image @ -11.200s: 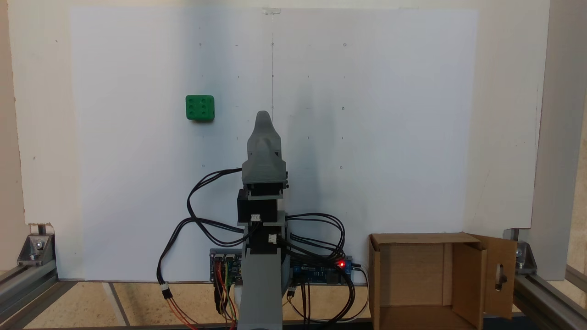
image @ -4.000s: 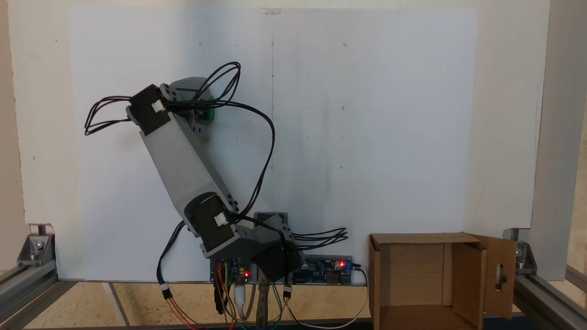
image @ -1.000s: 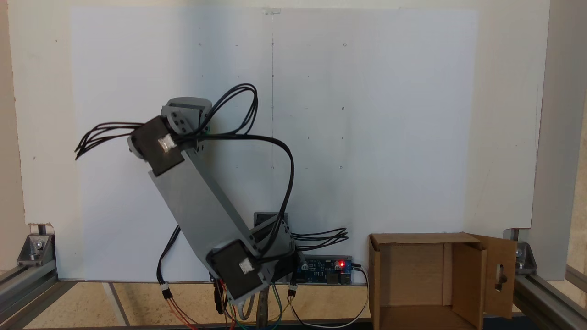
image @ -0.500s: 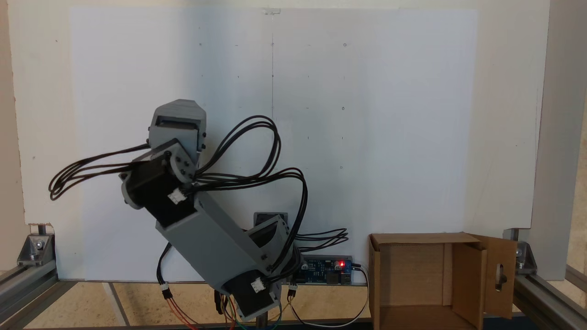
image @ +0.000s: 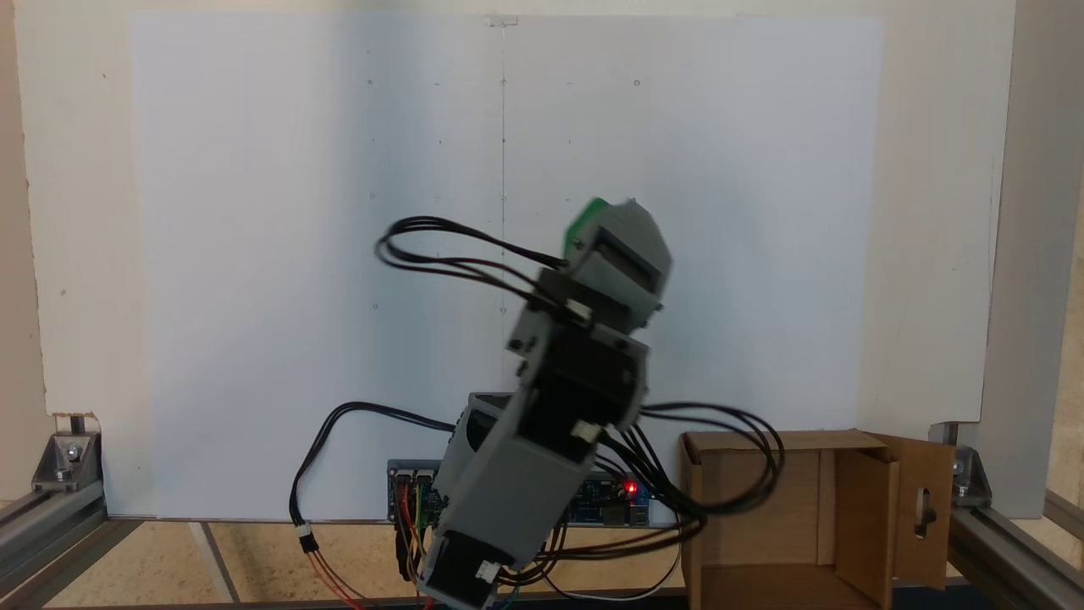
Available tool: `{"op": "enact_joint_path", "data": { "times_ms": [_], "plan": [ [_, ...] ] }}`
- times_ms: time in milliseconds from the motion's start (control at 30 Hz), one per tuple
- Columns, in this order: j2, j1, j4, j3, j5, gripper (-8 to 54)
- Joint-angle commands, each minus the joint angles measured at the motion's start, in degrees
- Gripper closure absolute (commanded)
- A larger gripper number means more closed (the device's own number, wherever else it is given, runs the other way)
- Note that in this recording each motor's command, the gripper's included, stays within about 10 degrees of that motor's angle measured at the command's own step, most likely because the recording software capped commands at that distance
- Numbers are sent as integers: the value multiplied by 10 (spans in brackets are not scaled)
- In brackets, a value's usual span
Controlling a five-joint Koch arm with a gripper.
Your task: Grasp a green dice and put it in the bin.
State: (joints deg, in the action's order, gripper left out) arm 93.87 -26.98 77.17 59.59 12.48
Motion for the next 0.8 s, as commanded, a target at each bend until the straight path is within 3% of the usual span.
{"op": "enact_joint_path", "data": {
  "times_ms": [0,467,567,767],
  "plan": [
    [14,-91,56,-13,-96,341],
    [-90,-670,-51,-15,-420,341],
    [-127,-774,-121,-15,-437,341],
    [-172,-799,-159,-11,-457,340]
  ]
}}
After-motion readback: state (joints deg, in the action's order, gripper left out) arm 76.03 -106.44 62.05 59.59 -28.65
